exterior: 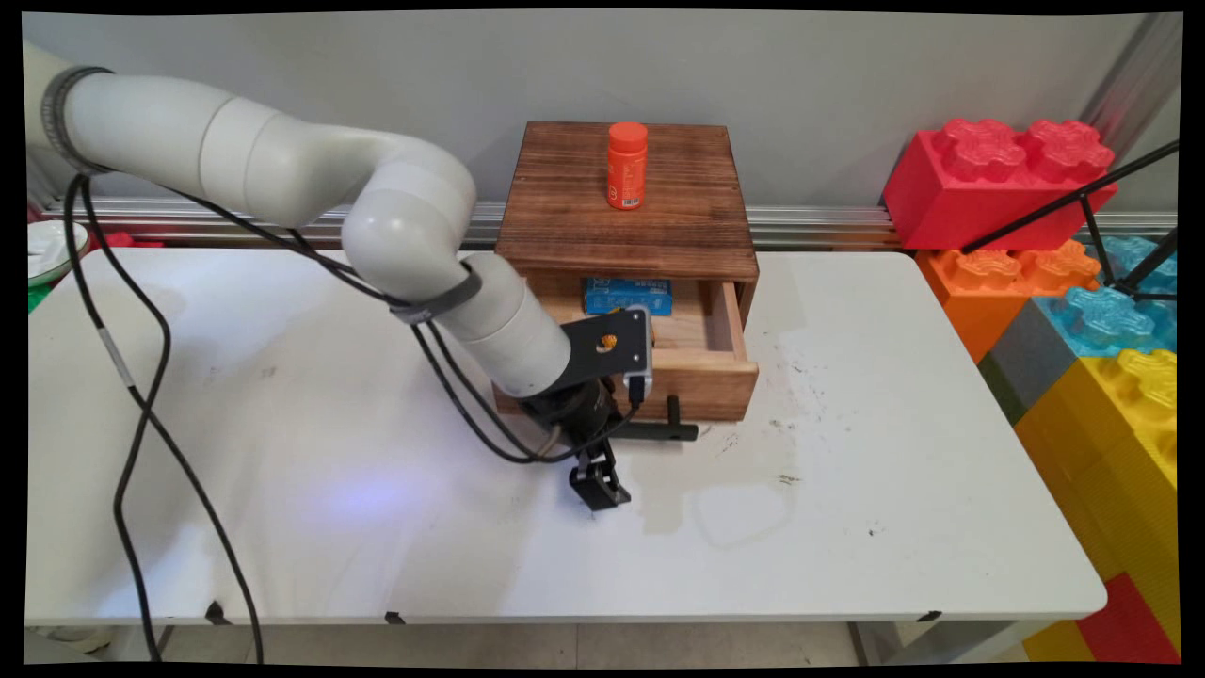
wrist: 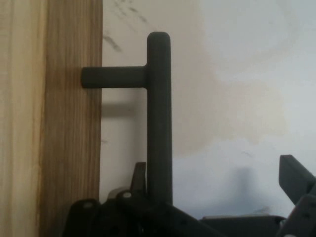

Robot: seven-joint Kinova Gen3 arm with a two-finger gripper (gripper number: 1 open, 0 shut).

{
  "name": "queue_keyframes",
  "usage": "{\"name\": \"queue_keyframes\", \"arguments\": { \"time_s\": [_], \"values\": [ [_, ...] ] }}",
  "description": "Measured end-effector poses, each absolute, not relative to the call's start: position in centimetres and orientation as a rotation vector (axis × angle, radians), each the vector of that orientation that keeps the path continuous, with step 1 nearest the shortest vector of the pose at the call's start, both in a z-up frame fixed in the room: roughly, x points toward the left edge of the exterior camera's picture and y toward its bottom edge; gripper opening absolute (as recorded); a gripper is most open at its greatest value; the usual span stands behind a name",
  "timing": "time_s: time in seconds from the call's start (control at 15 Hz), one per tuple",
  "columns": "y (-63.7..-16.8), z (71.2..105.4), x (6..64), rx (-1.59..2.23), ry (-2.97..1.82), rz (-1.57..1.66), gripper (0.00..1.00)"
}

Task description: Open the drawer

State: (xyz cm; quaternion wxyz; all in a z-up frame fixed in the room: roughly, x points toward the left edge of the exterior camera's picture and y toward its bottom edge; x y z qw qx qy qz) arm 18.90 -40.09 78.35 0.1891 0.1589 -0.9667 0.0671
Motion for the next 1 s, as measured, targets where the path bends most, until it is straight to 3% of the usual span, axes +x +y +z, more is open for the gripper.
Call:
{"name": "queue_keyframes", "arguments": {
  "time_s": [1.0],
  "values": [
    [-32.5,78.8,17.0,0.405,-2.707,0.113,1.0]
  ]
}}
